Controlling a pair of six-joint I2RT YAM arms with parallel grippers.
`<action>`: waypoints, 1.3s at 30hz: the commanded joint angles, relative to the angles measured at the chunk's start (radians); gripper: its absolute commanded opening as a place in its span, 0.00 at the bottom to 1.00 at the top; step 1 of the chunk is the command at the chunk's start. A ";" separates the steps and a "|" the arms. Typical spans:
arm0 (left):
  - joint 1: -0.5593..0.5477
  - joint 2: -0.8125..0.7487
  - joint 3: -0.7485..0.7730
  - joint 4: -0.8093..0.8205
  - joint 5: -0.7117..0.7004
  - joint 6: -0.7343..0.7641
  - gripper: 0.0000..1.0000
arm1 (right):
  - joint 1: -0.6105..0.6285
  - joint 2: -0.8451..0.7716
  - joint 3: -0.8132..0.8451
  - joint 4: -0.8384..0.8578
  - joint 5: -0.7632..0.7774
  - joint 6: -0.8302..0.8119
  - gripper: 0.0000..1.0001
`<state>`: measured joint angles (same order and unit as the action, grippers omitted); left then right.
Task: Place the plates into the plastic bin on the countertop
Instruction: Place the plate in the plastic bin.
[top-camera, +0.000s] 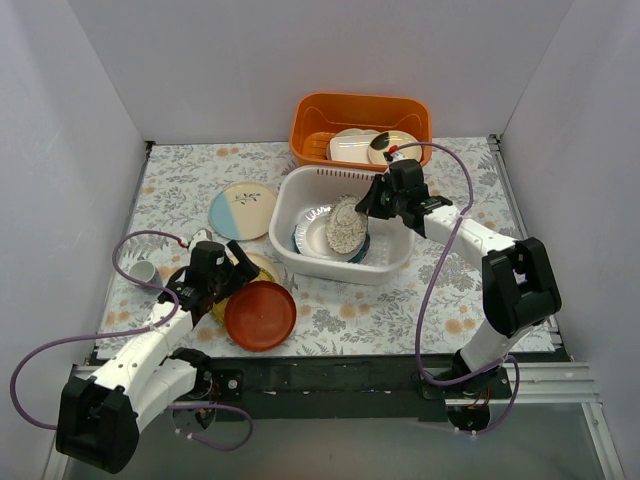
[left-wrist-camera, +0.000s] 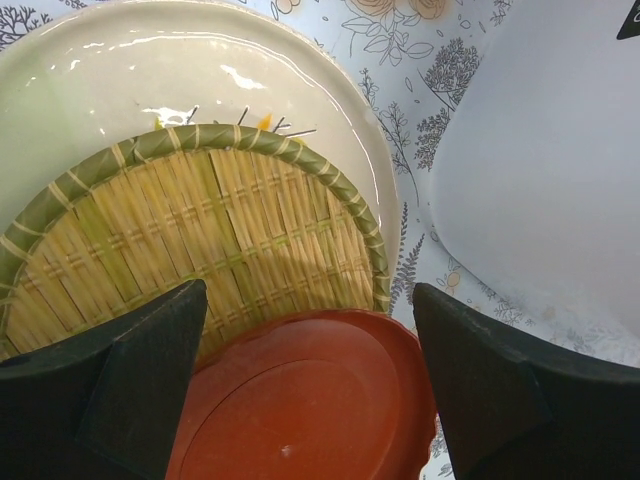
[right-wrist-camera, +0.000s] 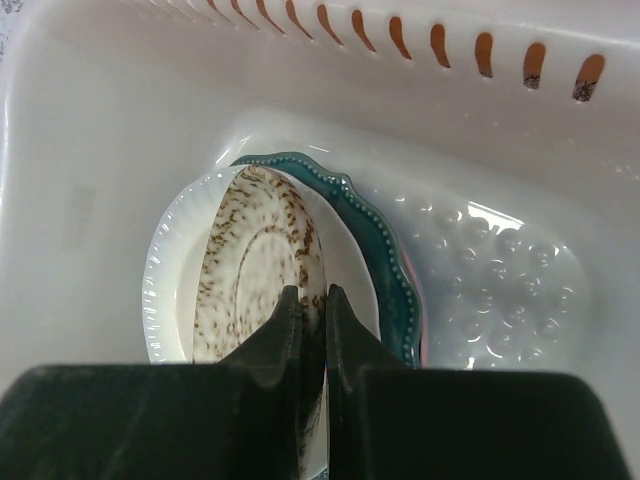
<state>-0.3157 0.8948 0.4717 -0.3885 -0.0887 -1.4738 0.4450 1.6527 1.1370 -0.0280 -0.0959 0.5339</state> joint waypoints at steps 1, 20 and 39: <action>-0.002 -0.013 -0.002 -0.003 0.004 0.000 0.82 | -0.026 -0.005 0.032 0.089 -0.062 0.006 0.01; 0.000 0.006 -0.019 0.022 0.015 0.004 0.82 | -0.043 -0.010 0.004 0.046 -0.090 -0.015 0.54; -0.002 0.021 -0.034 0.039 0.009 0.003 0.82 | 0.047 -0.505 -0.270 0.117 -0.151 0.064 0.85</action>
<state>-0.3157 0.9161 0.4549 -0.3664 -0.0776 -1.4734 0.4412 1.1912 0.9489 0.0196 -0.1997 0.5457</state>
